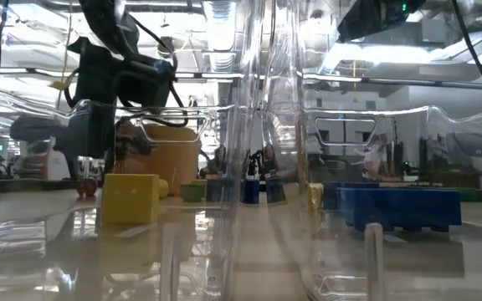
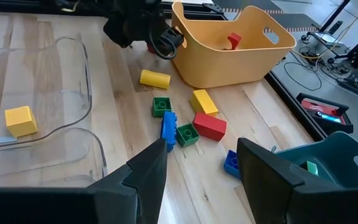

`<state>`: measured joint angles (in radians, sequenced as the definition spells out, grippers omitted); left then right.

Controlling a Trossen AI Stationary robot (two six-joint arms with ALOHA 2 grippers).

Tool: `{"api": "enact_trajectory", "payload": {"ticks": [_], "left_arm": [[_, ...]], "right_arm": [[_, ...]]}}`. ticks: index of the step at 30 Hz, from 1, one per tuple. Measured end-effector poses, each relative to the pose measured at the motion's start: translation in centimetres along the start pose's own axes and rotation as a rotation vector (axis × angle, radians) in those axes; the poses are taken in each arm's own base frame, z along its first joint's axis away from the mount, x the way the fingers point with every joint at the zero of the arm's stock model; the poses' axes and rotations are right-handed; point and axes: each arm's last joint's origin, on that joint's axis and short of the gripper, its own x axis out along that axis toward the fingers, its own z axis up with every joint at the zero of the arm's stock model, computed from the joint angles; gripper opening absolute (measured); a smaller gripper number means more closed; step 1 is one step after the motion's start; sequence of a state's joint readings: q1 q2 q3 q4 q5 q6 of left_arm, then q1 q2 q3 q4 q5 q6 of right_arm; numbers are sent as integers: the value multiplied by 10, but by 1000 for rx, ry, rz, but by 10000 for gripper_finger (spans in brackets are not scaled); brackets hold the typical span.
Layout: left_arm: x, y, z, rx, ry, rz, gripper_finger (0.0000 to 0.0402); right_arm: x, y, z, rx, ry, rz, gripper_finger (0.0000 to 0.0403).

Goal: Sort blocks
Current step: Put the red block into the yellow bin

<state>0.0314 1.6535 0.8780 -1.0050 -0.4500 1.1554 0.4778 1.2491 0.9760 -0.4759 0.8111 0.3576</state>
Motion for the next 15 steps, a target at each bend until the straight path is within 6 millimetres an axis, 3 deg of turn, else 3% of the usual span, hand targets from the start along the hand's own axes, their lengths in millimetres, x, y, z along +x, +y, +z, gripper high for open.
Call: {"api": "enact_trajectory", "payload": {"ticks": [8,15], "left_arm": [[17,3,15,33,61,-64,157],[17,0,20,35,95,-59,123]], "right_arm": [[-1,1,0,-3,0,4,207],[-1,1,0,-10,-2,6,207]]}}
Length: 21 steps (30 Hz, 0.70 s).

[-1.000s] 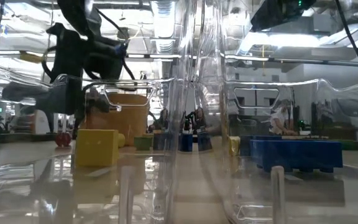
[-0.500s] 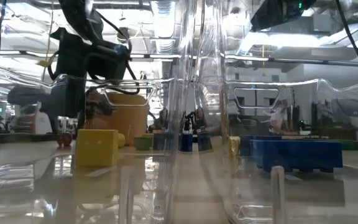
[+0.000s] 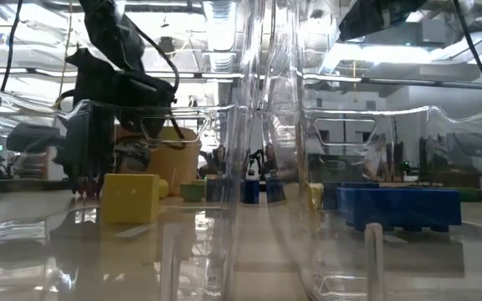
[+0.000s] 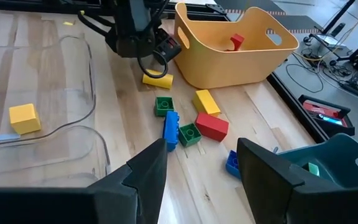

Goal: Sort blocks
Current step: Put the red block into the yellow bin

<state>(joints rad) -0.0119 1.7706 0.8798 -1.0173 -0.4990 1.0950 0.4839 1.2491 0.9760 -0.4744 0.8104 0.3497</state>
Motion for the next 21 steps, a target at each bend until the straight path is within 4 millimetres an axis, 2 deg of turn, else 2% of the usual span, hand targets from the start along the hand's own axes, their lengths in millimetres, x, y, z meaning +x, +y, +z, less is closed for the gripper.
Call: {"api": "enact_trajectory", "payload": {"ticks": [8,15,21], "left_arm": [[-3,-6,4,-26,17,-11,123],[-17,-13,8,-78,32,-41,123],[-38,-25,5,-154,9,-22,123]], "right_arm": [[0,0,1,-2,-5,2,207],[0,0,1,-4,-5,2,207],[0,0,1,-3,-6,2,207]]}}
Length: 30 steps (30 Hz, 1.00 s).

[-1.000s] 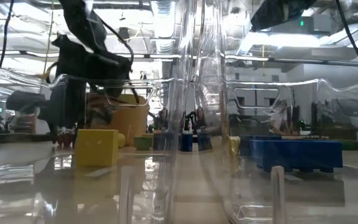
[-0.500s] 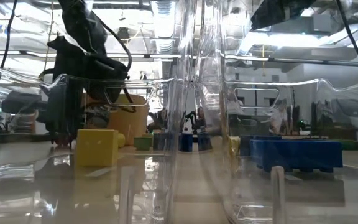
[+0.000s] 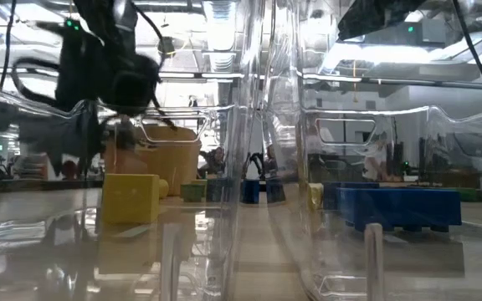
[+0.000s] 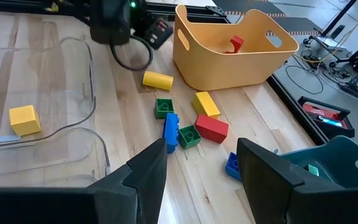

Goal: Sort blocks
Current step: Put the red block into the yellow bin

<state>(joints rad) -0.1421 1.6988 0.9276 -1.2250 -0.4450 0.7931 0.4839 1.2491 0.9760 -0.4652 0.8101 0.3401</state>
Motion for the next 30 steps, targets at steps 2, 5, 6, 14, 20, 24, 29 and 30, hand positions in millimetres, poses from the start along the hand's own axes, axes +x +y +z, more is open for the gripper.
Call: {"api": "enact_trajectory", "payload": {"ticks": [2,5,6,14,20,24,29,30], "left_arm": [[-8,-6,-3,-11,-12,18,123],[-18,-17,-9,-22,-6,28,123],[-21,-20,-11,-35,-6,33,123],[-73,-20,-30,-290,-221,117,123],[-134,-14,-88,-568,-568,323,123],[-155,-15,-146,-858,-744,479,123],[-148,-7,-197,-1125,-807,577,123],[-143,-2,-203,-1170,-809,568,123]], "right_arm": [[0,0,0,0,0,0,207],[0,0,0,2,-1,0,207],[0,0,0,3,-2,1,207],[1,-1,1,7,0,-5,207],[3,-3,1,11,1,-12,207],[3,-3,1,12,0,-11,207],[3,-2,2,20,-7,-9,207],[3,-2,3,24,-11,-7,207]]}}
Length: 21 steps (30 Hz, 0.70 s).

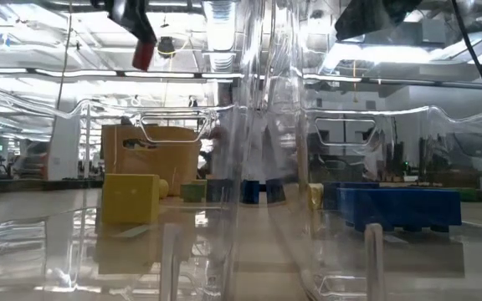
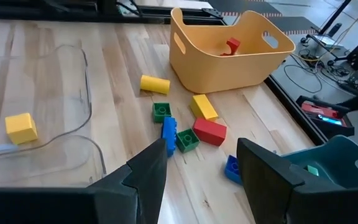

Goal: Sort blocks
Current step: Put the red block into the yellow bin

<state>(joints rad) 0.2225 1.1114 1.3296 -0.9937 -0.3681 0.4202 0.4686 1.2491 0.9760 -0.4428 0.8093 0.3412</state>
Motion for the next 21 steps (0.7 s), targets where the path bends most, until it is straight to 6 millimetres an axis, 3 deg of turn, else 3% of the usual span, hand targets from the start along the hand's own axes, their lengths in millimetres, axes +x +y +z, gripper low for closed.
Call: {"api": "enact_trajectory", "payload": {"ticks": [5,10,17,21], "left_arm": [[43,36,-7,-223,58,-1,123],[94,63,-20,-325,118,-51,123],[165,79,-56,-426,197,-100,123],[190,87,-74,-485,232,-131,123]], "right_arm": [[-1,1,4,25,-43,-23,207],[-7,9,0,-11,-82,-114,207],[-16,13,-1,-14,-106,-114,207],[-18,14,-2,-21,-106,-107,207]]}}
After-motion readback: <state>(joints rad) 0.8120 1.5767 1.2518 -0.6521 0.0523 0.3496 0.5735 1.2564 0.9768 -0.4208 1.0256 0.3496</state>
